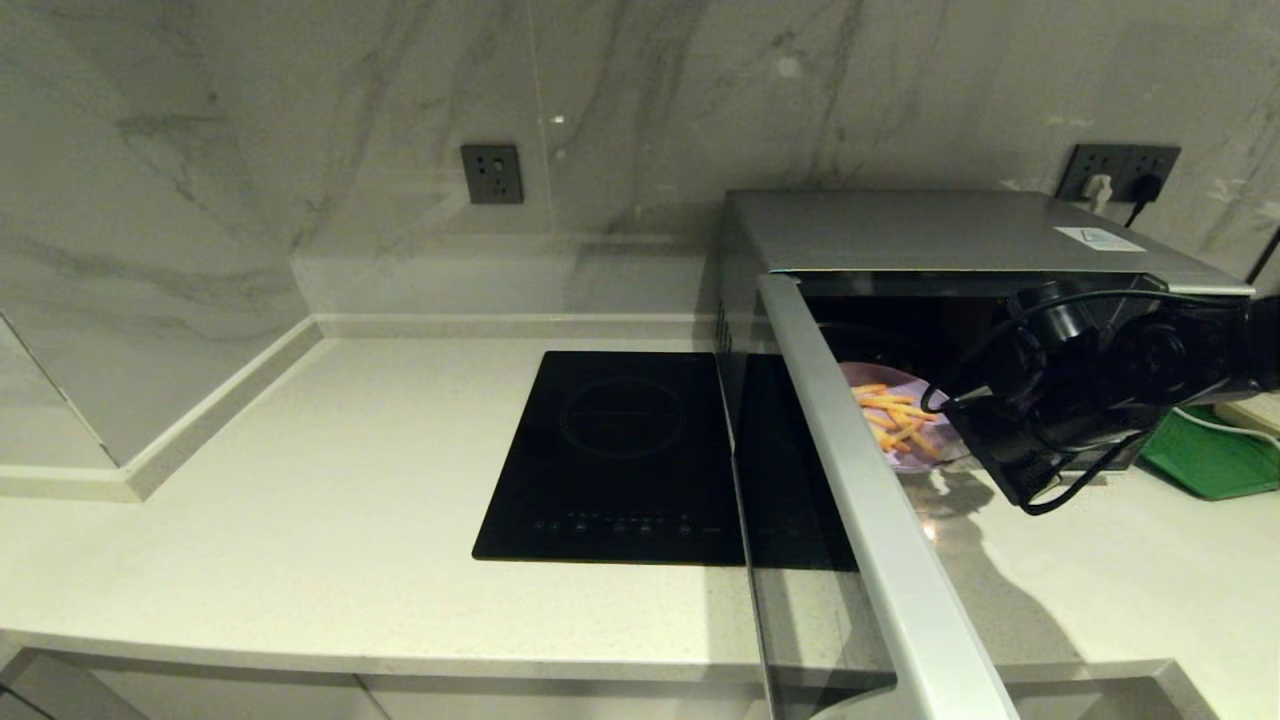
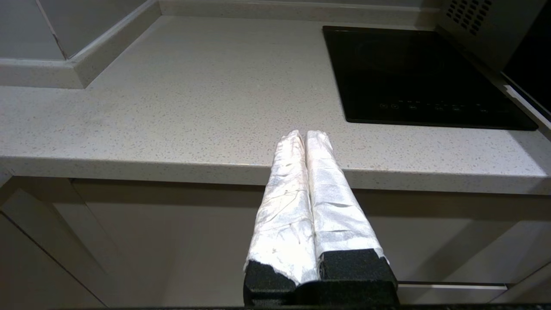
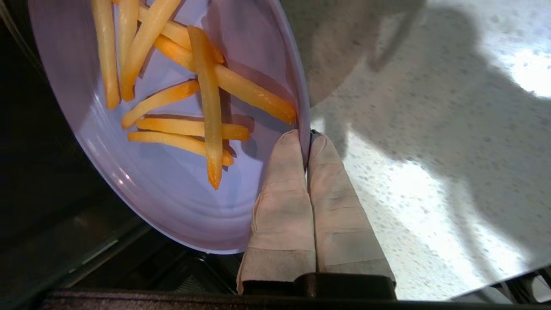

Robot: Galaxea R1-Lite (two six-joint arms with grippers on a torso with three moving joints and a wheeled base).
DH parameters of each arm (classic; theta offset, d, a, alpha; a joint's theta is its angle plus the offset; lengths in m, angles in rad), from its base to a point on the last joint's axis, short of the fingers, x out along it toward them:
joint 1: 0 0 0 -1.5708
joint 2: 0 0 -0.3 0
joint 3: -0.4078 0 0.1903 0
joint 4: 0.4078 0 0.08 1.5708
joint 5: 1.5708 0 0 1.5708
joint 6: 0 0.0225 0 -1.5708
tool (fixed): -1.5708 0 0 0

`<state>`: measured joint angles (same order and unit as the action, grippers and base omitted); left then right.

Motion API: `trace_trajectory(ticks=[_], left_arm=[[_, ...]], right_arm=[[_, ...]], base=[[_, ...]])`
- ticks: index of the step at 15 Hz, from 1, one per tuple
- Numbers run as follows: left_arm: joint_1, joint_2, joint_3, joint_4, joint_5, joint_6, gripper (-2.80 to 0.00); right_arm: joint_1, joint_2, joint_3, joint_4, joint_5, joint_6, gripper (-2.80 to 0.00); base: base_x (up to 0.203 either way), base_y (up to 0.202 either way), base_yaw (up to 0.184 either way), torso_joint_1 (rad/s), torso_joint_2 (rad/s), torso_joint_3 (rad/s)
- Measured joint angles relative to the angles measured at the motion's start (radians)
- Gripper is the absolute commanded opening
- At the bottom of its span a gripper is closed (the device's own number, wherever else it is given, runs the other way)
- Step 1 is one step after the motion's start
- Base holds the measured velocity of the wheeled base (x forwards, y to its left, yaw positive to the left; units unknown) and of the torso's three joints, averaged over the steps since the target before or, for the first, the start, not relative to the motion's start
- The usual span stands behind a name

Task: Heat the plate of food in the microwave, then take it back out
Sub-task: Put the plate in the microwave oven

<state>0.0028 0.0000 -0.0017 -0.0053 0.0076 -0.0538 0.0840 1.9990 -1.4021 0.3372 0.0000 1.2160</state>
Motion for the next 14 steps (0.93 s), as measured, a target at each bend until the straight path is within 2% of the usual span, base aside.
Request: trace_trajectory(ticks=[7,14], left_arm=[[0.0,0.0,0.0,0.0,0.0,0.0,-2.8],[0.0,0.0,0.0,0.0,0.0,0.0,-2.8]], right_arm=[[-0.008,0.029,-0.084,-0.001,0.038,-0.013,-2.8],[-0.031,0.093,-0.183,0.002,0.028,-0.018,-2.8]], base=[[0.0,0.0,0.0,0.0,0.0,0.0],[0.0,0.0,0.0,0.0,0.0,0.0]])
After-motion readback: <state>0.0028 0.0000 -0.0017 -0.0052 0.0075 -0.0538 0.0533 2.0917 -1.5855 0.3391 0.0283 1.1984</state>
